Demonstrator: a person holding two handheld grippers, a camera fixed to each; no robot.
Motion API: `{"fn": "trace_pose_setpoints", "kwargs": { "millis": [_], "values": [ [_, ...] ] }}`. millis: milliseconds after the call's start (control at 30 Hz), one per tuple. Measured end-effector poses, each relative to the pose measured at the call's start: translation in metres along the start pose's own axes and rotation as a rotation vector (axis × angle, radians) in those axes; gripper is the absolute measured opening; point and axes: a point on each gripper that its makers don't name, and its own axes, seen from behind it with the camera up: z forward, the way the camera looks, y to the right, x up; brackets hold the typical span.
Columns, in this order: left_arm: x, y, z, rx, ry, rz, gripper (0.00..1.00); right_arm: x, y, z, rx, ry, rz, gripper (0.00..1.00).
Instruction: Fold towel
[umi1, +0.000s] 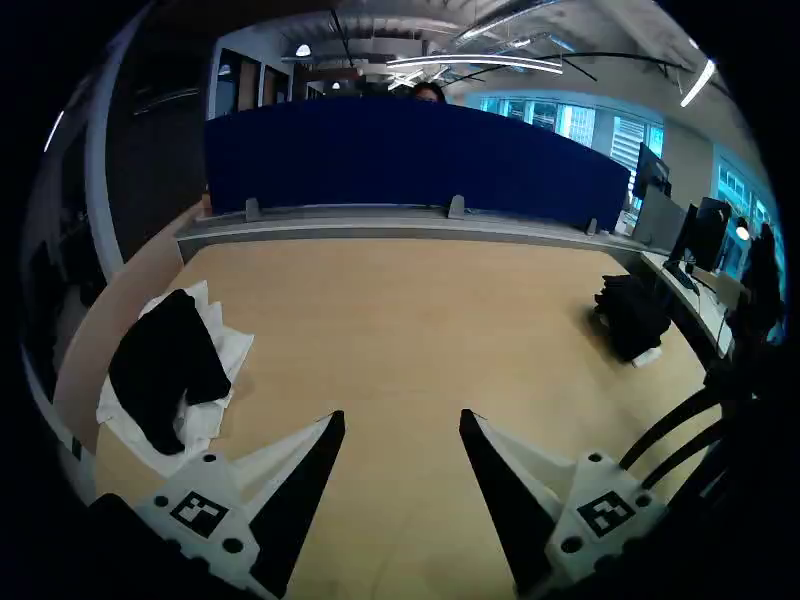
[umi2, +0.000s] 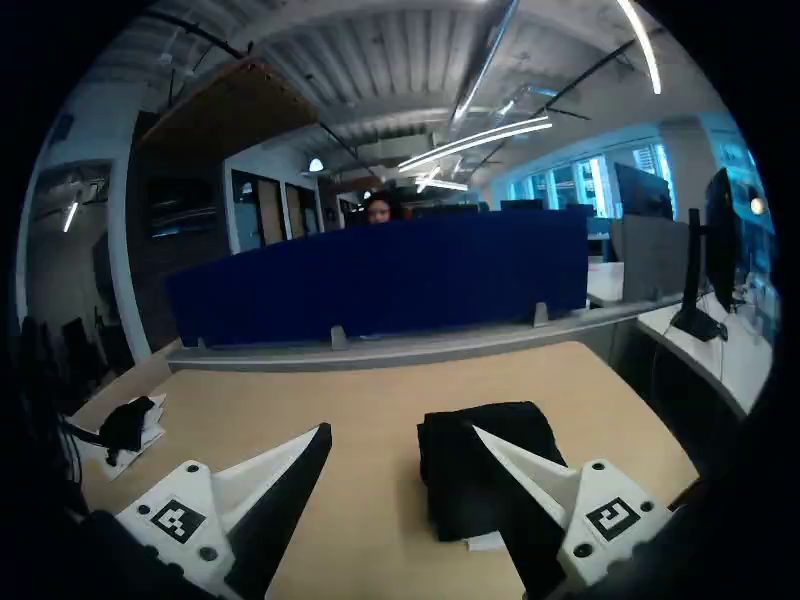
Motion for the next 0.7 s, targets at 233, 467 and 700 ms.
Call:
{"fn": "trace_pose_setpoints", "kwargs": {
  "millis": [233,467,700],
  "values": [
    [0.018,-0.001,0.003,0.0,0.066,-0.02,0.85,0.005,-0.016,-0.02,-0.027,0.057,-0.055,1.0],
    [0.038,-0.004,0.005,0.0,0.144,-0.032,0.85,0.005,-0.021,-0.024,-0.029,0.067,-0.058,1.0],
    [0.078,-0.014,-0.004,0.021,0.315,-0.061,0.85,0.011,-0.025,-0.025,-0.043,0.103,-0.048,1.0]
  ]
}}
